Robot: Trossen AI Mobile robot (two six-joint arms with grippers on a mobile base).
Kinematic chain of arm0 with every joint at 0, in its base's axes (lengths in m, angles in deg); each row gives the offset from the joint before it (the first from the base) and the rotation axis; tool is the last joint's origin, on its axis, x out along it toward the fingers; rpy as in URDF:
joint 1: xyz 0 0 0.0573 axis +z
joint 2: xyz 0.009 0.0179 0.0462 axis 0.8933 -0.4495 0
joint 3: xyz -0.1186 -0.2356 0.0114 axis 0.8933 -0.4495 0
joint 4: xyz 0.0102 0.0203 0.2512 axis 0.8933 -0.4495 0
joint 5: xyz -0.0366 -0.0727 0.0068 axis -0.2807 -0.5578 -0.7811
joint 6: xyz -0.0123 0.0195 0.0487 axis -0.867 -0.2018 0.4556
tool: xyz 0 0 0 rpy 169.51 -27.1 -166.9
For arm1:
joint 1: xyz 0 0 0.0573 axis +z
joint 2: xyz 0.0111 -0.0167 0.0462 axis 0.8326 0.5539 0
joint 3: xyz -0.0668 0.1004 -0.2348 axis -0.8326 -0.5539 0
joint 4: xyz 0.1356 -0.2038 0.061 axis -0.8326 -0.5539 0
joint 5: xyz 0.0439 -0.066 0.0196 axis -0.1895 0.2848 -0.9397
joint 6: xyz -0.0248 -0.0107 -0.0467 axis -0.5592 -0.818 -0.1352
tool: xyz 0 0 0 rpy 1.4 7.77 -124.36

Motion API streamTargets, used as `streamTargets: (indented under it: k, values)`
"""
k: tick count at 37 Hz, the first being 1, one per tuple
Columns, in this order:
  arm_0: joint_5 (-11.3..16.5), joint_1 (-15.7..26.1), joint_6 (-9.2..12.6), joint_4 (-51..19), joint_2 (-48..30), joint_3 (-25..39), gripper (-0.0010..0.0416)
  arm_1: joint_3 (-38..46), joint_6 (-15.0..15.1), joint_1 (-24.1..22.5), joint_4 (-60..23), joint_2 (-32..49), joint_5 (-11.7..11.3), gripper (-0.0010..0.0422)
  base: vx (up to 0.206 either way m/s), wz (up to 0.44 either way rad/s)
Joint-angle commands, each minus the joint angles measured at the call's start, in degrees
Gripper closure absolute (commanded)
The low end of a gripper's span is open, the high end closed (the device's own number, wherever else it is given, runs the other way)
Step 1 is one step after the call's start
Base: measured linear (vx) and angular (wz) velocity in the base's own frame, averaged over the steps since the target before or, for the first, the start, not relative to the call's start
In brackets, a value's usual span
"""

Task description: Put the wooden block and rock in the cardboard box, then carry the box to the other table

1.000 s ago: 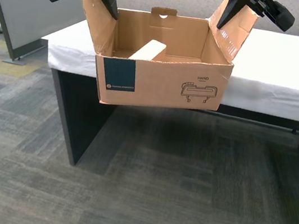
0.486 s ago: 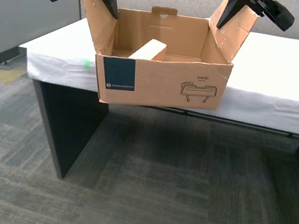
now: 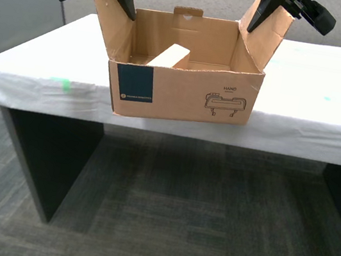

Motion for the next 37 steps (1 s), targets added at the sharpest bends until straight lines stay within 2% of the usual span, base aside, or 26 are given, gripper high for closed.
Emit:
streamTargets:
  k: [1,5,14,20,26,37]
  values:
    - [3.1,0.4,0.2,0.9,0.0,0.1,0.0406,0.2,0.2,-0.2,1.4,-0.1,4.2,0.0413,0.159,-0.094]
    - [3.1,0.4,0.2,0.9,0.0,0.2,0.0406,0.2,0.1,-0.3,1.5,-0.1,4.2,0.0413,0.155,-0.071]
    - [3.1,0.4,-0.5,1.0,0.0,0.2,0.0406,0.2,-3.1,-0.3,0.2,-0.1,4.2,0.0413,0.157,-0.042]
    - [3.1,0.4,-1.9,0.9,0.0,0.1,0.0406,0.2,-3.1,-0.3,0.0,0.0,4.2,0.0413,0.159,-0.019]
    - [3.1,0.4,-2.8,0.9,0.0,0.2,0.0406,0.2,-5.1,-0.2,0.0,0.0,4.2,0.0413,0.16,-0.01]
    - [3.1,0.4,-2.8,0.9,0.0,0.2,0.0406,0.2,-4.5,-0.1,-0.4,0.0,4.2,0.0413,0.159,-0.017]
